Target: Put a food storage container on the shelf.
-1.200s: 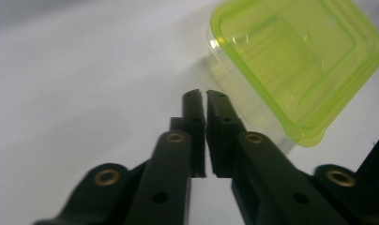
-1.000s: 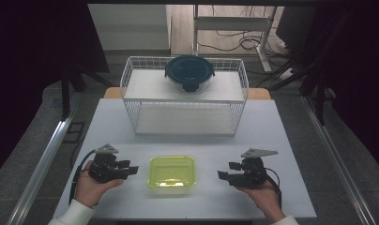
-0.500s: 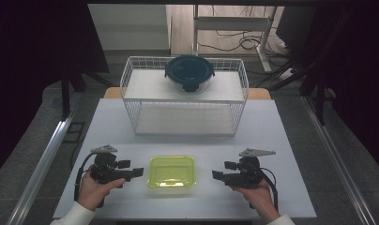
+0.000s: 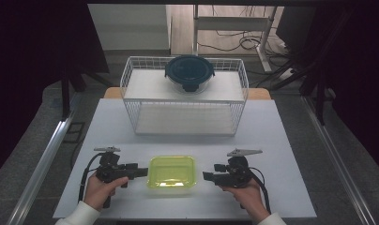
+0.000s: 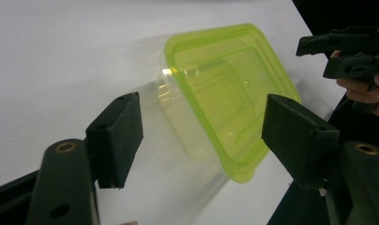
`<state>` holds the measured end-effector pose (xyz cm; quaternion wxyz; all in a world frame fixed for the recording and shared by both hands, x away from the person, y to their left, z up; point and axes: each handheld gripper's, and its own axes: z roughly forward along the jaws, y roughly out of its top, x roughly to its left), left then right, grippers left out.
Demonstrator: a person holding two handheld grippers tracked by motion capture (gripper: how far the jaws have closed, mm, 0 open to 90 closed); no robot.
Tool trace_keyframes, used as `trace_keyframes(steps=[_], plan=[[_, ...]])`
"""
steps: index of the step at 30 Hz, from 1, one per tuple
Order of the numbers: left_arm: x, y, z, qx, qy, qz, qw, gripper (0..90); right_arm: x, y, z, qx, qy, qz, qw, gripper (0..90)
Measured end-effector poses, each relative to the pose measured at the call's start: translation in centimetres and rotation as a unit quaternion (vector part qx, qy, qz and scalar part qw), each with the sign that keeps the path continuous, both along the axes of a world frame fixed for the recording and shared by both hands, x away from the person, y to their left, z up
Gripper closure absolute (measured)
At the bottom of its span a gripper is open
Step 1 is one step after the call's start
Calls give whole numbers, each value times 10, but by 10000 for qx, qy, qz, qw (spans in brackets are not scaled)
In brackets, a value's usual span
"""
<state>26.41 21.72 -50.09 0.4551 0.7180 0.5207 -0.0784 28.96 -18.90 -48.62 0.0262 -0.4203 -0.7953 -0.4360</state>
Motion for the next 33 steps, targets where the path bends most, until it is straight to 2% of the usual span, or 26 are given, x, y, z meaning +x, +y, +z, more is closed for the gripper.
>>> trace_keyframes(steps=[2, 3, 9, 14, 16, 20, 22, 26, 29, 31, 33], plan=[[2, 0, -1, -43, 9, 31, 10000, 310, 3, 5, -2, -38, 64, -39, 10000, 350], [3, -1, -3, -130, 49, 39, 9999, 316, 4, 6, -2, -13, 93, -40, 9999, 359], [9, -7, -9, -280, 234, -37, 9993, 359, 13, 18, -8, 205, 374, -54, 9991, 419], [14, -9, -15, -373, 369, -101, 9986, 385, 20, 24, -16, 290, 660, -101, 9973, 472], [16, -11, -17, -404, 414, -98, 9983, 396, 23, 25, -18, 400, 764, -116, 9962, 490], [18, -14, -21, -511, 516, -162, 9972, 424, 27, 29, -22, 574, 927, -110, 9940, 529], [20, -16, -23, -529, 573, -186, 9968, 434, 28, 31, -23, 580, 968, -93, 9936, 548], [23, -17, -27, -627, 686, -268, 9953, 536, 28, 38, -25, 553, 1021, 30, 9932, 607], [23, -18, -29, -526, 776, -291, 9952, 593, 28, 42, -28, 445, 1071, 58, 9932, 662], [23, -18, -30, -483, 817, -283, 9951, 640, 28, 42, -29, 485, 1175, 7, 9919, 673], [23, -14, -33, -712, 969, -178, 9926, 697, 28, 41, -28, 507, 1223, -16, 9912, 687]])
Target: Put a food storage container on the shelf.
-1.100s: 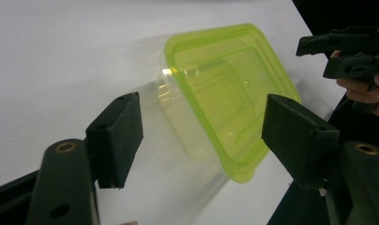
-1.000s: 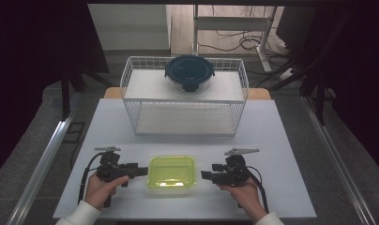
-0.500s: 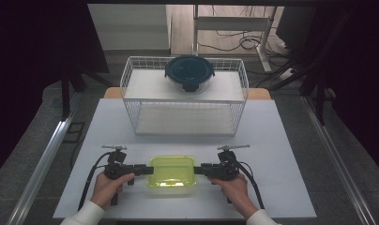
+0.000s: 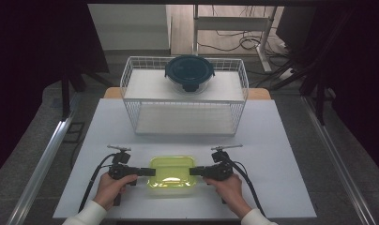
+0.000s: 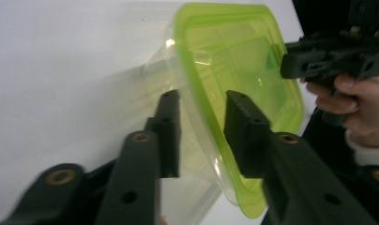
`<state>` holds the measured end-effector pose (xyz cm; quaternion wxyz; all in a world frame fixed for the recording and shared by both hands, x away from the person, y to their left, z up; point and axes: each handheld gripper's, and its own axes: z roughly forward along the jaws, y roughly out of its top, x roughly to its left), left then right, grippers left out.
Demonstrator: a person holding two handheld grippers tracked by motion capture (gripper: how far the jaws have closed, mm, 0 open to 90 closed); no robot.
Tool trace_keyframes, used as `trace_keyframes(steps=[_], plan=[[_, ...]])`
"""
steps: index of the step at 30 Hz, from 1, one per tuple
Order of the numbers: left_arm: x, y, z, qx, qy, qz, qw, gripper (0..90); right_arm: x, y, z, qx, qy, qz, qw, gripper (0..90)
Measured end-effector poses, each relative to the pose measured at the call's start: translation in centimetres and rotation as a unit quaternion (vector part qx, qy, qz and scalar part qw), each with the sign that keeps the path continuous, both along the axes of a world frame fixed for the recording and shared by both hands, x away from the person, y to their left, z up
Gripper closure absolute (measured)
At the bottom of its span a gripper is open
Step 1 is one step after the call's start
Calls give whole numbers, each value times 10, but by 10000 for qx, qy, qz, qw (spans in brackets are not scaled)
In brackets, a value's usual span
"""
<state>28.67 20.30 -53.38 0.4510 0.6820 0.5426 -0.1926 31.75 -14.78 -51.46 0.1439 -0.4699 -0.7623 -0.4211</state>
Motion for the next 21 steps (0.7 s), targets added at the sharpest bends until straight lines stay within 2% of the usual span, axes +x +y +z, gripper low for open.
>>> trace_keyframes(steps=[2, 5, 10, 16, 21], plan=[[0, 3, -2, -149, 86, 21, 9998, 713, 0, -1, 0, 57, 52, -43, 10000, 701], [-3, 1, 1, -102, 42, 74, 9999, 726, -1, -2, 1, 127, 129, -101, 9998, 721], [-9, -2, 5, -195, -33, 59, 9998, 750, -4, -7, 5, 225, 181, -270, 9992, 769], [-14, -3, 13, -300, -187, 102, 9993, 785, -8, -11, 13, 221, 28, -293, 9993, 793], [-18, -5, 23, -236, -426, 69, 9988, 786, -13, -13, 23, 230, -202, -265, 9992, 794]])
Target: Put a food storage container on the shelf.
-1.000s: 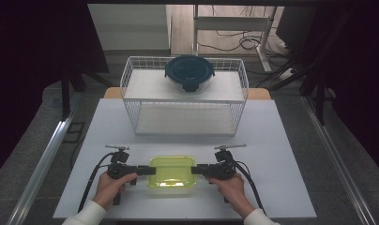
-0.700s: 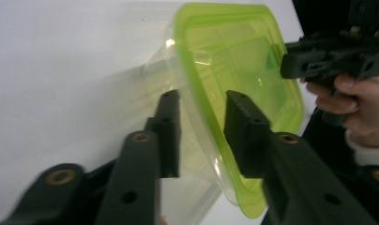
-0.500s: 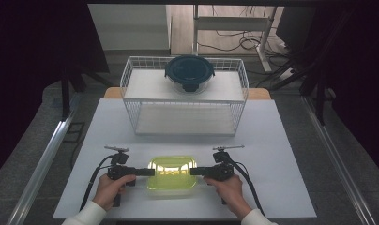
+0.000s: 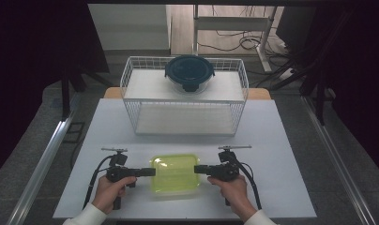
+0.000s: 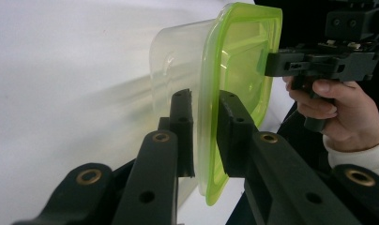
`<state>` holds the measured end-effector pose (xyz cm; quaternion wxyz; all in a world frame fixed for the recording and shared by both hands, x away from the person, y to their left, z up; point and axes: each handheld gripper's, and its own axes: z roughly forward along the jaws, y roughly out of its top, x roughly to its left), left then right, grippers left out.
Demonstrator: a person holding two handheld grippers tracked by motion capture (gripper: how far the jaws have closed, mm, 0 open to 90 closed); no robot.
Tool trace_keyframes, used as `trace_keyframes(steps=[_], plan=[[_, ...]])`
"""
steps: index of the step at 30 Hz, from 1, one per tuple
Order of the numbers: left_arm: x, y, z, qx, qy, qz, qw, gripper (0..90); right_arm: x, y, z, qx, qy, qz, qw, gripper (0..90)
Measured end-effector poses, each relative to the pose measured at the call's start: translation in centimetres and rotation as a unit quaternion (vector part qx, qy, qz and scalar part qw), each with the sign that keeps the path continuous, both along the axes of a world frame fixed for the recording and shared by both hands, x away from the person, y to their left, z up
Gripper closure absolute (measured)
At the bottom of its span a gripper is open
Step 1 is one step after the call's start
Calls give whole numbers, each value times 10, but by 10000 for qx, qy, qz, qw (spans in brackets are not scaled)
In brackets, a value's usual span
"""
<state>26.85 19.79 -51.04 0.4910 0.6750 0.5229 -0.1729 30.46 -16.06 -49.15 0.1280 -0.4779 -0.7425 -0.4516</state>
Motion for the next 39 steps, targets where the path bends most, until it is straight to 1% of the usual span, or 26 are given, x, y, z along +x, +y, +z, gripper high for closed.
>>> trace_keyframes(steps=[3, 5, 6, 8, 9, 12, 15, 19, 22, 23, 24, 27, 28, 30, 31, 34, 35, 37, 38, 39], plan=[[-2, -2, 9, 100, -198, -17, 9998, 788, -3, -1, 10, -28, -214, 35, 9998, 794], [-3, -2, 18, 105, -363, -12, 9993, 788, -5, -1, 17, -21, -367, 39, 9993, 795], [-3, -3, 21, 89, -393, -4, 9992, 789, -6, -2, 21, -2, -428, 34, 9991, 795], [-3, -4, 28, 135, -512, -12, 9986, 789, -7, -3, 27, 9, -531, 41, 9986, 795], [-3, -5, 33, 184, -579, -14, 9982, 790, -7, -3, 31, -11, -608, 43, 9981, 795], [-2, -5, 45, 181, -725, -40, 9972, 791, -9, -3, 43, -16, -853, 62, 9963, 795], [1, -6, 56, 183, -850, -49, 9962, 791, -8, -5, 55, -12, -1009, 86, 9949, 795], [9, -7, 78, 177, -1042, -83, 9944, 791, -2, -6, 78, -30, -1251, 86, 9921, 795], [17, -8, 101, 198, -1205, -108, 9925, 791, 3, -7, 97, -19, -1422, 63, 9898, 795], [19, -8, 106, 195, -1244, -105, 9920, 792, 5, -7, 105, -11, -1487, 53, 9889, 795], [22, -9, 113, 180, -1281, -80, 9916, 792, 6, -8, 109, -7, -1540, 60, 9881, 795], [29, -8, 131, 167, -1400, -96, 9900, 792, 13, -9, 128, 47, -1626, 32, 9867, 795], [33, -8, 140, 182, -1446, -111, 9893, 792, 14, -9, 133, 58, -1653, 25, 9862, 795], [38, -9, 152, 208, -1510, -106, 9883, 793, 18, -9, 148, 40, -1782, 24, 9840, 795], [42, -9, 159, 207, -1557, -128, 9875, 793, 20, -9, 154, 38, -1815, 26, 9834, 794], [53, -9, 176, 198, -1619, -130, 9865, 794, 29, -9, 175, 24, -1881, -2, 9822, 795], [57, -9, 184, 211, -1668, -122, 9857, 794, 32, -9, 180, 12, -1888, -11, 9820, 795], [66, -10, 198, 251, -1744, -122, 9843, 797, 40, -9, 194, 27, -1922, -48, 9813, 795], [70, -10, 204, 265, -1777, -134, 9836, 797, 44, -9, 200, 52, -1927, -58, 9812, 795], [76, -10, 212, 254, -1826, -153, 9827, 797, 48, -10, 205, 56, -1958, -58, 9806, 795]])
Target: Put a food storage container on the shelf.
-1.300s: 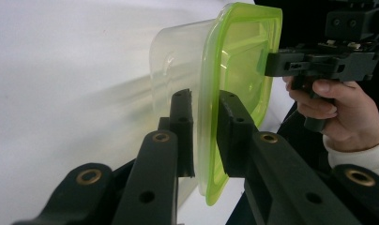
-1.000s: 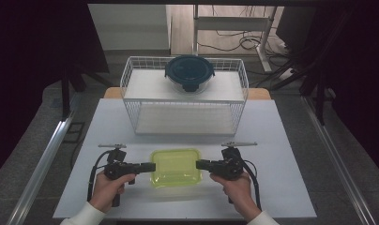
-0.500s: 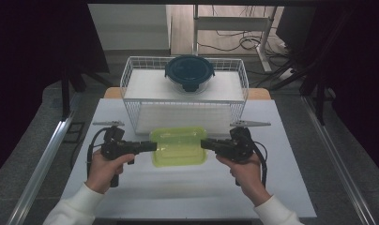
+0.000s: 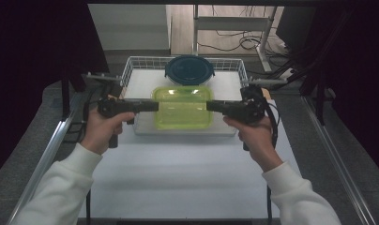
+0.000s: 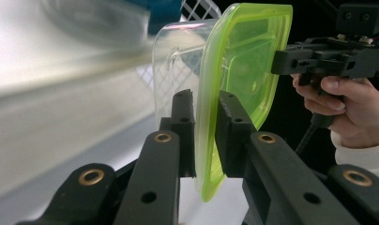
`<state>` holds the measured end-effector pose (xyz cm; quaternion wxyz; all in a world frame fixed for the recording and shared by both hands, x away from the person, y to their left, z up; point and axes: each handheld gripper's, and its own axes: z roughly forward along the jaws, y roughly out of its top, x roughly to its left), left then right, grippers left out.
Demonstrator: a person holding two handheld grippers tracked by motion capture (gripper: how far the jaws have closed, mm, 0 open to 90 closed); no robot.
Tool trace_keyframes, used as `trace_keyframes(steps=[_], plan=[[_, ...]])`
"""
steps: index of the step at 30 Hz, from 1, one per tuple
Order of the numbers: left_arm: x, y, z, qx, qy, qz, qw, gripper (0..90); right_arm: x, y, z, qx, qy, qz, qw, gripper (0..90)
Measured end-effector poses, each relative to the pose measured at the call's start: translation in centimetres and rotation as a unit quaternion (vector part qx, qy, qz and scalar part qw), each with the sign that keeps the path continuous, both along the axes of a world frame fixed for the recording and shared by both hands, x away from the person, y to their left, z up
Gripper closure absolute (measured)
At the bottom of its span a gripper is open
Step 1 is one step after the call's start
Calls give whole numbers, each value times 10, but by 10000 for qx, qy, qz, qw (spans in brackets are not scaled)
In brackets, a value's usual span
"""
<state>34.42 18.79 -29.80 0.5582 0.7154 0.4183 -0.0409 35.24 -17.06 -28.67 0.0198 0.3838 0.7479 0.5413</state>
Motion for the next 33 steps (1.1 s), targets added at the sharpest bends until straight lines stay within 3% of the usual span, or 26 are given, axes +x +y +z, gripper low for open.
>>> trace_keyframes(steps=[3, 7, 11, 16, 22, 27, 33], plan=[[16, 1, 17, -44, -42, -45, 10000, 796, 16, -2, 16, 158, 17, 30, 9999, 795], [37, 0, 31, 64, -110, -16, 9999, 797, 36, -1, 31, 153, -35, -15, 9999, 796], [58, 2, 40, 92, -148, -47, 9998, 796, 57, -1, 39, 192, -37, -26, 9998, 797], [93, 0, 50, 113, -25, -31, 9999, 803, 81, 0, 46, 273, 114, -125, 9995, 796], [124, -4, 43, -59, 338, -63, 9994, 805, 107, -5, 52, 203, 303, -263, 9990, 796], [134, -3, 38, -123, 460, 15, 9989, 803, 126, -3, 48, 180, 600, -352, 9974, 797], [144, -4, 35, -410, 813, 279, 9955, 792, 144, -5, 43, 400, 996, -445, 9932, 778]])
